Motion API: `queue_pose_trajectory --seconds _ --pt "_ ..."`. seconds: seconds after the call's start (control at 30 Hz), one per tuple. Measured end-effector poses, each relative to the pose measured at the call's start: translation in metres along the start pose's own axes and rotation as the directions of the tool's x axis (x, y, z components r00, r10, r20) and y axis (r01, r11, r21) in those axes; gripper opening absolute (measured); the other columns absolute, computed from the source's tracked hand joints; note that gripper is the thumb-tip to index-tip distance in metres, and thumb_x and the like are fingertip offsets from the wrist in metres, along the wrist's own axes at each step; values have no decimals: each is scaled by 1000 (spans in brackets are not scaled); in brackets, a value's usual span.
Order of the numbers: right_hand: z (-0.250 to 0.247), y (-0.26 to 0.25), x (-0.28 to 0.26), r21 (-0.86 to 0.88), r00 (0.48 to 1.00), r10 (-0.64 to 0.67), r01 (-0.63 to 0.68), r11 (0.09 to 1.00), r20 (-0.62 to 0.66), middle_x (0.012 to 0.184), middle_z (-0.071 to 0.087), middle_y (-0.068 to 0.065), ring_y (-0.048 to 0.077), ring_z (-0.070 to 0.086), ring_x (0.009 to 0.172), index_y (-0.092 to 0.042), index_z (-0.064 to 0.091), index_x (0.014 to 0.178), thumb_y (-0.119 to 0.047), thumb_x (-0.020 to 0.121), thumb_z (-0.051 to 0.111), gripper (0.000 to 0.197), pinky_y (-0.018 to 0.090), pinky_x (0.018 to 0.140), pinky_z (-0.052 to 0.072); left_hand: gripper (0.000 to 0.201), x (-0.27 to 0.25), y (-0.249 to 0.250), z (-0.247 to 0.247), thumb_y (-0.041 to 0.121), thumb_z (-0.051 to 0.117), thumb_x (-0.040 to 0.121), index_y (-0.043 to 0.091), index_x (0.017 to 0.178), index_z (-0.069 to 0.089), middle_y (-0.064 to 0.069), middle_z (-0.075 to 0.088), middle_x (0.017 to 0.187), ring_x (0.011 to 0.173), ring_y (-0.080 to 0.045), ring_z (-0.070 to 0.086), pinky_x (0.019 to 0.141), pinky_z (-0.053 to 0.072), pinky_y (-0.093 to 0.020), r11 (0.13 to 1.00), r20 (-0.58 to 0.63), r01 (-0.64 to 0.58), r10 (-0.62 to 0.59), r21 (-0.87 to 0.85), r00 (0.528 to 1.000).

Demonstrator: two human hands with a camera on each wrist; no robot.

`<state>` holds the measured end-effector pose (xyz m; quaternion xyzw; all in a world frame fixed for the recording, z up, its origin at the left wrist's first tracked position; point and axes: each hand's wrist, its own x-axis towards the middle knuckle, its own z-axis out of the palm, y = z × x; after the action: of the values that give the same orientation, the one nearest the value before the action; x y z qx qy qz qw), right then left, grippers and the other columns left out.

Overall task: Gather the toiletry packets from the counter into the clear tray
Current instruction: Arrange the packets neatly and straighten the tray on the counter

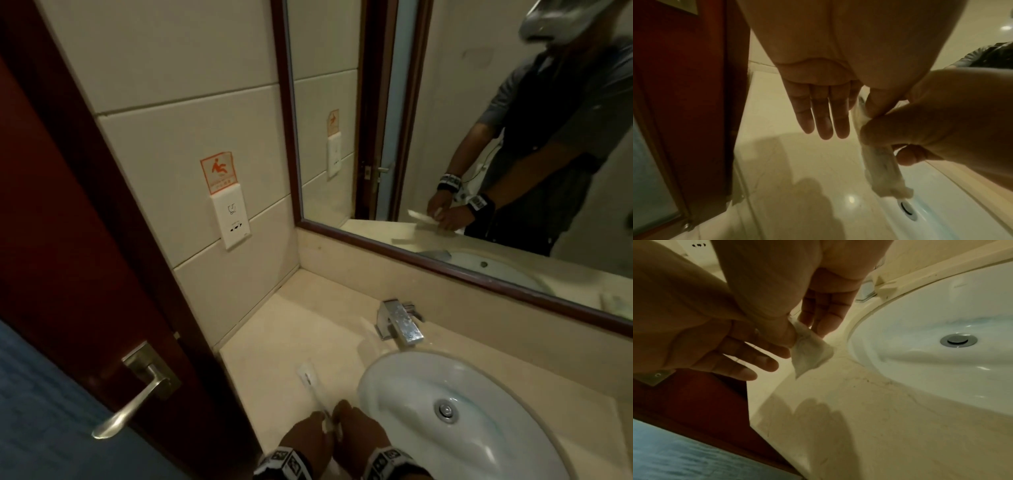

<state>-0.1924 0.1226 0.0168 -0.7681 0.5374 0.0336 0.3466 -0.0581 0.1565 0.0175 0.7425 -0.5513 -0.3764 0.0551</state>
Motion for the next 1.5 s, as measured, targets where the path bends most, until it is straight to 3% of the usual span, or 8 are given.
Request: queue_pose_trajectory --seconds 0.13,0.5,0.7,0.83,0.93,1.1,1.3,1.5 --pt "-17 7 -16 48 998 -13 16 999 -61 98 62 -7 18 67 99 -29 39 114 -45 93 47 28 31 88 51 40 -3 21 3 47 42 99 21 128 53 -3 61 132 121 -17 57 97 41 -23 999 -31 -43 42 -2 999" --pt "-63 33 -68 214 987 53 -20 977 -152 124 64 0 20 61 114 -32 40 132 -47 95 45 40 33 100 44 40 -10 85 11 60 41 93 26 104 58 0 67 115 109 -18 63 82 42 -21 993 -5 -111 110 -29 994" --pt "-74 72 -86 222 987 67 -33 975 -146 138 58 1 16 56 124 -30 24 155 -31 96 50 64 27 106 39 52 -7 117 33 61 48 88 20 120 56 -2 64 122 113 -20 60 88 44 -24 975 40 -215 212 60 976" --pt "-77 105 -103 210 981 90 -53 976 -172 104 62 -3 21 63 97 -58 30 131 -27 87 57 61 23 80 48 51 -7 144 50 59 49 91 16 119 52 -5 63 120 112 -23 60 87 45 -27 961 46 -262 259 92 965" --pt "-83 131 -114 227 975 90 -43 973 -201 80 54 -11 13 59 80 -46 55 115 -41 77 73 43 20 75 47 52 -11 164 65 61 49 90 16 117 50 -6 63 118 109 -24 61 86 45 -26 949 30 -288 287 129 958" --pt "-114 151 -146 254 921 228 -149 956 -316 125 65 -4 15 61 110 -37 49 135 -34 97 41 39 24 95 44 39 -20 202 85 46 52 91 18 119 50 -6 63 122 114 -23 59 94 42 -28 923 101 -340 327 178 940" --pt "-129 207 -178 158 820 256 -203 966 -512 148 30 -11 11 44 129 -42 35 143 -41 84 52 62 28 104 41 52 -31 244 113 38 54 79 22 128 45 -3 64 121 114 -23 61 99 46 -36 843 246 -436 371 315 895" --pt "-129 253 -209 -144 903 100 -175 974 -418 159 23 -6 20 22 148 -40 54 133 -38 79 58 54 34 117 25 37 -40 281 145 27 57 87 16 122 54 -8 62 121 114 -23 60 99 46 -33 767 358 -526 405 367 841"
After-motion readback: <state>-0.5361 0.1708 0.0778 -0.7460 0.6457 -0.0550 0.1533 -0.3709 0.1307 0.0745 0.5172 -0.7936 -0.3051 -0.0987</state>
